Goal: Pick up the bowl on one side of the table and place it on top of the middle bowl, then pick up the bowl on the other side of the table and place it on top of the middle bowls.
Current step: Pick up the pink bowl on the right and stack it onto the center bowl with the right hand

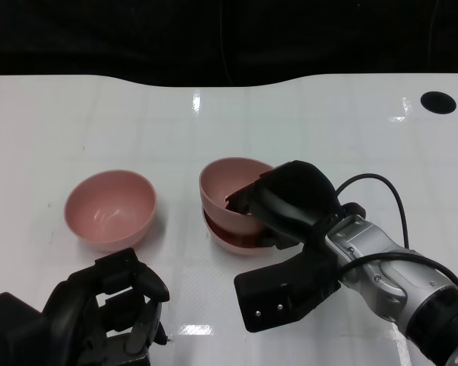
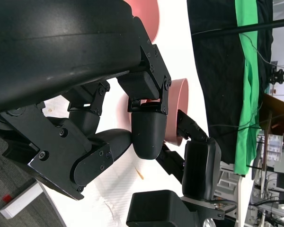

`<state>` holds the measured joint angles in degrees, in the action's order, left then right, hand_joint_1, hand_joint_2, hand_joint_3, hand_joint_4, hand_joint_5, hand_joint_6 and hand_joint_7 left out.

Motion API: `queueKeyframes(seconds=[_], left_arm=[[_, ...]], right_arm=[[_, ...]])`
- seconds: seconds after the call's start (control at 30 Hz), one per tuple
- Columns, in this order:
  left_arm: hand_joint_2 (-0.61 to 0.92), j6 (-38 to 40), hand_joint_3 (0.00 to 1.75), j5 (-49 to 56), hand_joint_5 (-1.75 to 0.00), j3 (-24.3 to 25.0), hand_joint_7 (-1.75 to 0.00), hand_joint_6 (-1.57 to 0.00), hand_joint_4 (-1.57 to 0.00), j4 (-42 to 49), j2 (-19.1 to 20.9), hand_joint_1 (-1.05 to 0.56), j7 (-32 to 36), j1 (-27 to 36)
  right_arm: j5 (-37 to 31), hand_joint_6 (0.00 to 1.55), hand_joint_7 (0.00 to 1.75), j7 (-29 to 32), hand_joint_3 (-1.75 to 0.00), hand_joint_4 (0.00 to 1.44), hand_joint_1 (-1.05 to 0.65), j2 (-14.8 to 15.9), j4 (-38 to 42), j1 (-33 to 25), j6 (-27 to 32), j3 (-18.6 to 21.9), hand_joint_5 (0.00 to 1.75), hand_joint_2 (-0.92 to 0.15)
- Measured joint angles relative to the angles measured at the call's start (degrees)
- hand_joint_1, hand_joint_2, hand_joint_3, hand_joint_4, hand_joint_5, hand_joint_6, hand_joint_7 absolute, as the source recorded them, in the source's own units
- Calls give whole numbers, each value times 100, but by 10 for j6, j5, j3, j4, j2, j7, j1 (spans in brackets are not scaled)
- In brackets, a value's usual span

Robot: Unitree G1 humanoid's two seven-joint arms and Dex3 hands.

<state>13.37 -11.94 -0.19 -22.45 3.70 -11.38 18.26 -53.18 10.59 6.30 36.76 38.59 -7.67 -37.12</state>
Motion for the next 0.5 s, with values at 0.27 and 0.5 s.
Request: queueKeyframes(seconds=[0.27,0.5], left_arm=[[45,0,126,0,-167,-1,-144,-81,-80,-2,0,-16,0,1],[46,0,124,0,-167,-1,-144,-81,-80,-7,0,-14,0,2]], right_arm=[[0,90,1,-14,-5,68,-46,6,-19,-2,8,-4,96,-92],[0,90,1,-26,-7,72,-47,16,-50,-14,1,-4,96,-92]])
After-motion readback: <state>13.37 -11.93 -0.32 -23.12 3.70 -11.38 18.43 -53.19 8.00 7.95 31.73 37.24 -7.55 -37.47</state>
